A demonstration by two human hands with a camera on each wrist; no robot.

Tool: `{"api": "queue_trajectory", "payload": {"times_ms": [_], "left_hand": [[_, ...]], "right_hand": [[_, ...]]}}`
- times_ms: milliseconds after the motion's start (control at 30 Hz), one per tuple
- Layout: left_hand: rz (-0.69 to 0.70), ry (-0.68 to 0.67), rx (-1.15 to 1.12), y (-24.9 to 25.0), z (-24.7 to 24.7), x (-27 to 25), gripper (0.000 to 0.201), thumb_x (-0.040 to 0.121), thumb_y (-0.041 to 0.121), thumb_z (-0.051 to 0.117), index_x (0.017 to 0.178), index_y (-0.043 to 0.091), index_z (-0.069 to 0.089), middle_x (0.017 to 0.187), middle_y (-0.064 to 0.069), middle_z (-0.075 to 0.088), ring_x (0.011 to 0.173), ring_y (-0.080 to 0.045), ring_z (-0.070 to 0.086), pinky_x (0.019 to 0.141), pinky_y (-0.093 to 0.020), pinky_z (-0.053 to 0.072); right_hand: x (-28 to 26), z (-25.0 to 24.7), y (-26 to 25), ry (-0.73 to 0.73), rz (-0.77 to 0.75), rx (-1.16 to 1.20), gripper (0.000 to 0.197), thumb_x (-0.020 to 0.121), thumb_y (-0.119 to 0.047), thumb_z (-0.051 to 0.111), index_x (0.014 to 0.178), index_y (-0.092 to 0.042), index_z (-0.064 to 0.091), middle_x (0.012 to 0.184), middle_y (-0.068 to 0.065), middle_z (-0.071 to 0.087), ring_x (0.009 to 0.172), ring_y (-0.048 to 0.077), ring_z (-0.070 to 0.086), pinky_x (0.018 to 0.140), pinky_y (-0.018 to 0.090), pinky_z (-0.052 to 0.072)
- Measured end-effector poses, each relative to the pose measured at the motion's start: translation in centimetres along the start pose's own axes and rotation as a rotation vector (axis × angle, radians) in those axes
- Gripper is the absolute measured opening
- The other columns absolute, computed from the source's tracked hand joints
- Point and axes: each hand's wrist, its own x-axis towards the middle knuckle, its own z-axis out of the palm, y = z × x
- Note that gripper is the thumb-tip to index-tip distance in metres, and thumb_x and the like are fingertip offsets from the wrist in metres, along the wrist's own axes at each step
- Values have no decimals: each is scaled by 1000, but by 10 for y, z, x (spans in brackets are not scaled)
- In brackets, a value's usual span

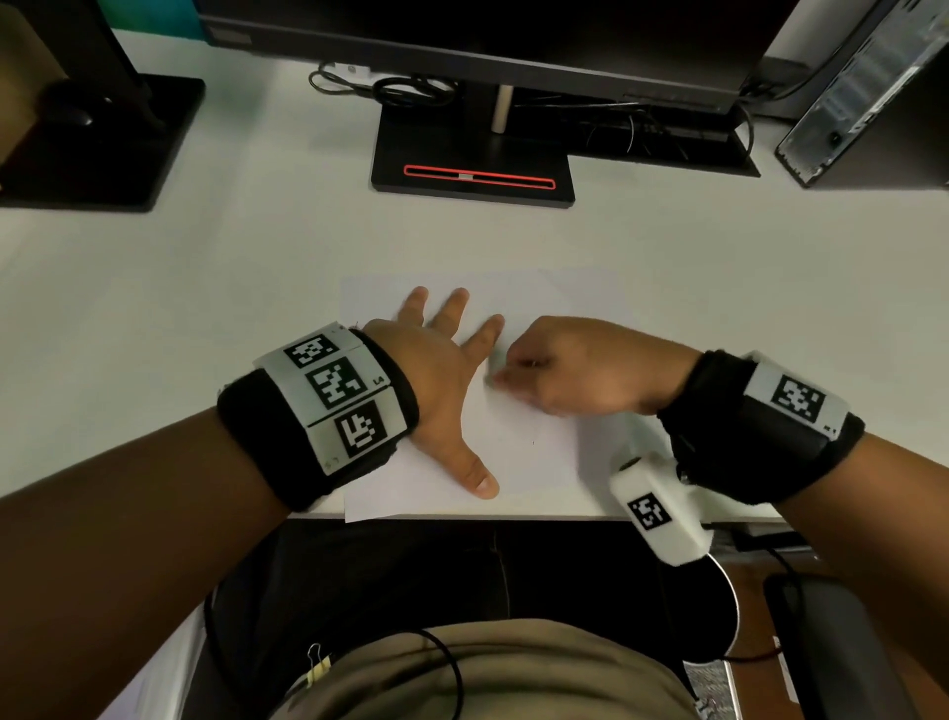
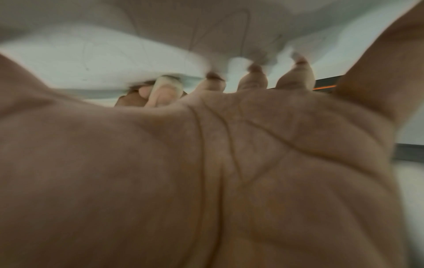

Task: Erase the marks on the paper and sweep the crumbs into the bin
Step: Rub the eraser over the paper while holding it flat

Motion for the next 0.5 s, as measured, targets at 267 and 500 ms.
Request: {"api": "queue_trajectory", "payload": {"times_ms": [267,500], "left_hand": [[-2,0,3,0,0,0,154,46,92,67,144,39,-38,154,3,-45,146,-34,-32,113,-65,27],[-4,-11,16,0,-1,-1,154,47,92,67,145,38,-38,154,3,-46,146,-33,-32,114,-65,26]], "right_hand": [[3,-1,-1,12,-22,15,47,102,-34,49,63,-9,51,53,-2,51,45,8,42,49,18,37],[0,-12,18,62,111,135,46,98,-33,51,73,4,59,56,7,53,47,20,44,50,25,39]]}}
